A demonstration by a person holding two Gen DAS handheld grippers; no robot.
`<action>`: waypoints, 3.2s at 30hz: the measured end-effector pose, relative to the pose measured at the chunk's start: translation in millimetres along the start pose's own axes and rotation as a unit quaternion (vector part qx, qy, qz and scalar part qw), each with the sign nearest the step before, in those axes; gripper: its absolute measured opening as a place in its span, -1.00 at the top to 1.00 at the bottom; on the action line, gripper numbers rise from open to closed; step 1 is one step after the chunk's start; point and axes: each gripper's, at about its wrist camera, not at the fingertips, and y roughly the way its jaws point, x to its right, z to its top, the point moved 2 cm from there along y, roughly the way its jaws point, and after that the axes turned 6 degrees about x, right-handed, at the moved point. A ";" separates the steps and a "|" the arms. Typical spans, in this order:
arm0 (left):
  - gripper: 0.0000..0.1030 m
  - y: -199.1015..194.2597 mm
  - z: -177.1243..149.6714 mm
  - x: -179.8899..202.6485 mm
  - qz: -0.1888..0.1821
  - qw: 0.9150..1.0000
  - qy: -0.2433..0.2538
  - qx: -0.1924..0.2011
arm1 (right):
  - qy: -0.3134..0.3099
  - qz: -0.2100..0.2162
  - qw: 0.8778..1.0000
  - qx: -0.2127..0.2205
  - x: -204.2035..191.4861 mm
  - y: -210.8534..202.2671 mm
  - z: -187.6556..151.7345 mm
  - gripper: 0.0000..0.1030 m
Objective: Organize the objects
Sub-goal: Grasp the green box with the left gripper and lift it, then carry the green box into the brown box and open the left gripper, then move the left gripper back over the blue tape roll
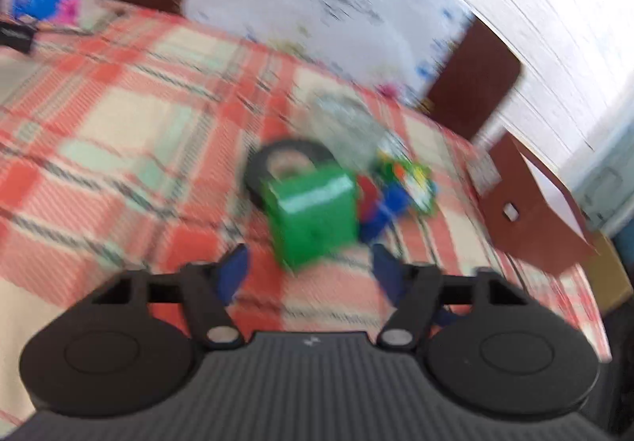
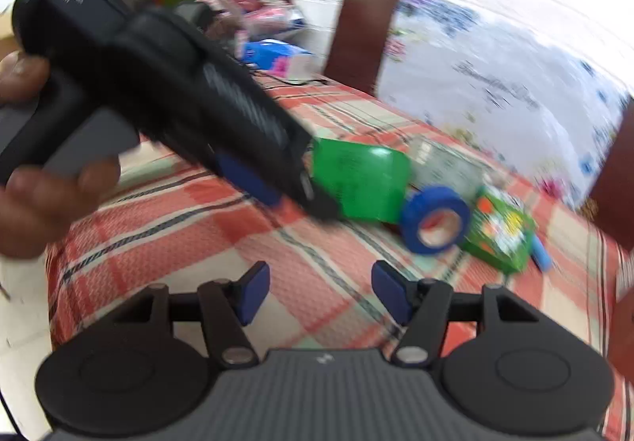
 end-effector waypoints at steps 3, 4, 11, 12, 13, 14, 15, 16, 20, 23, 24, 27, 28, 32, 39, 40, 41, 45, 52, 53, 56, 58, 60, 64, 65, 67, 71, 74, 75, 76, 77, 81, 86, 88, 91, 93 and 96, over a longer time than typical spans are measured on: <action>-0.84 9.5 19.7 -5.2 0.035 0.999 0.006 0.028 | 0.033 -0.009 0.999 -0.008 14.2 -0.8 -0.3 -0.21; -0.84 16.6 24.1 -6.5 0.032 0.999 0.007 0.024 | 0.040 -0.011 0.999 -0.009 17.5 -0.6 0.2 -0.22; 0.30 42.1 9.7 16.0 -0.039 0.999 0.012 -0.022 | 0.053 -0.039 0.998 -0.002 31.0 3.2 9.1 -0.32; 0.38 41.7 3.8 23.4 -0.047 0.998 0.027 -0.023 | 0.058 -0.044 0.997 -0.002 34.0 2.4 9.9 -0.32; 0.40 41.0 -2.2 31.3 -0.055 0.997 0.042 -0.023 | 0.065 -0.049 0.997 -0.004 38.1 1.2 9.0 -0.32; 0.41 40.3 -8.9 39.3 -0.068 0.996 0.053 -0.028 | 0.074 -0.054 0.996 -0.007 42.9 -4.7 6.9 -0.32; 0.41 38.3 -17.0 47.7 -0.083 0.994 0.059 -0.036 | 0.082 -0.058 0.995 -0.012 48.2 -5.2 3.8 -0.32; 0.41 37.0 -24.7 56.2 -0.099 0.992 0.062 -0.045 | 0.090 -0.063 0.994 -0.017 53.5 -7.2 0.3 -0.32; 0.25 33.8 -50.4 86.6 -0.121 0.986 0.089 -0.071 | 0.118 -0.073 0.990 -0.035 68.7 -18.3 -14.8 -0.44; 0.06 23.9 -48.6 90.3 -0.113 0.987 0.103 -0.057 | 0.125 -0.074 0.988 -0.042 75.7 -29.4 -25.2 -0.52; 0.02 18.6 -43.7 87.8 -0.106 0.988 0.101 -0.043 | 0.129 -0.073 0.988 -0.045 78.0 -32.0 -28.7 -0.53; -0.03 8.7 -30.0 79.6 -0.100 0.991 0.083 -0.024 | 0.145 -0.066 0.986 -0.053 81.1 -34.5 -35.6 -0.53; -0.06 10.8 -27.3 78.8 -0.092 0.992 0.080 -0.026 | 0.149 -0.063 0.985 -0.056 82.1 -32.5 -35.2 -0.53; -0.16 26.8 -30.8 74.2 -0.033 0.995 0.076 -0.061 | 0.147 -0.044 0.987 -0.056 77.9 -20.3 -27.2 -0.53; 0.17 43.2 -50.0 73.2 -0.036 0.992 0.067 -0.103 | 0.083 0.009 0.995 -0.055 54.6 20.0 -13.6 -0.50; 0.21 41.8 -47.8 76.5 -0.043 0.992 0.064 -0.103 | 0.081 0.018 0.995 -0.054 53.0 23.6 -11.2 -0.44; 0.24 40.6 -45.1 81.9 -0.043 0.992 0.067 -0.102 | 0.078 0.017 0.995 -0.053 51.8 24.5 -8.7 -0.34; 0.24 36.2 -27.4 120.2 -0.051 0.988 0.123 -0.078 | 0.111 -0.005 0.993 -0.033 72.1 5.7 -5.7 0.14; 0.23 60.0 -3.1 246.3 -0.149 0.969 0.191 -0.040 | 0.178 -0.130 0.974 0.051 164.1 -58.3 -0.4 0.14; 0.23 63.3 -2.9 266.9 -0.163 0.965 0.201 -0.033 | 0.184 -0.153 0.969 0.064 178.5 -69.2 -1.5 0.14; 0.23 79.2 -4.6 324.1 -0.201 0.953 0.225 -0.018 | 0.205 -0.215 0.950 0.095 221.9 -99.5 -9.4 0.13; 0.16 96.6 -4.6 355.7 -0.218 0.948 0.233 -0.015 | 0.214 -0.250 0.938 0.107 250.1 -112.8 -16.3 0.11; -0.14 116.9 -5.4 381.0 -0.218 0.945 0.244 -0.011 | 0.228 -0.277 0.927 0.115 278.1 -119.1 -23.4 0.07; -0.20 146.2 -10.2 399.5 -0.144 0.950 0.278 -0.001 | 0.204 -0.374 0.900 0.089 314.2 -117.9 -45.7 -0.45; -0.20 144.0 -9.6 393.6 -0.150 0.952 0.268 0.000 | 0.216 -0.376 0.896 0.092 319.9 -123.5 -53.7 -0.44; -0.20 137.0 -9.4 381.2 -0.146 0.954 0.261 0.010 | 0.260 -0.367 0.886 0.113 325.4 -138.1 -68.6 -0.44; -0.20 115.5 -4.6 344.4 -0.111 0.963 0.245 0.034 | 0.307 -0.353 0.867 0.172 312.0 -159.8 -83.9 -0.44; -0.20 94.6 -0.1 292.3 -0.068 0.971 0.224 0.044 | 0.311 -0.318 0.875 0.193 292.1 -157.9 -76.8 -0.41; -0.20 88.2 0.8 271.8 -0.048 0.974 0.216 0.047 | 0.305 -0.305 0.881 0.194 285.7 -155.1 -70.3 -0.34; -0.20 82.1 0.3 250.8 -0.029 0.976 0.209 0.049 | 0.297 -0.288 0.891 0.190 277.1 -148.3 -65.2 -0.32; -0.20 76.0 -1.6 227.6 -0.007 0.978 0.201 0.049 | 0.287 -0.267 0.902 0.183 268.2 -141.0 -60.6 -0.24; -0.20 61.9 -14.2 136.2 0.085 0.981 0.170 0.035 | 0.260 -0.181 0.939 0.131 225.9 -99.3 -43.4 -0.11; -0.20 42.9 -33.4 60.4 0.159 0.975 0.148 0.051 | 0.240 -0.101 0.964 0.060 173.4 -46.7 -33.7 -0.08; -0.20 47.1 -41.2 40.1 0.169 0.975 0.134 0.046 | 0.229 -0.085 0.969 0.039 155.2 -32.6 -29.3 -0.08; -0.38 40.6 -50.1 36.0 0.143 0.978 0.128 0.082 | 0.209 -0.072 0.975 0.015 135.3 -16.3 -23.1 -0.09; -0.45 43.1 -51.1 40.7 0.138 0.978 0.134 0.085 | 0.192 -0.070 0.979 0.001 126.6 -5.9 -18.4 -0.09; -0.50 42.6 -52.8 40.2 0.117 0.980 0.135 0.086 | 0.189 -0.069 0.980 -0.005 116.8 6.1 -8.5 -0.06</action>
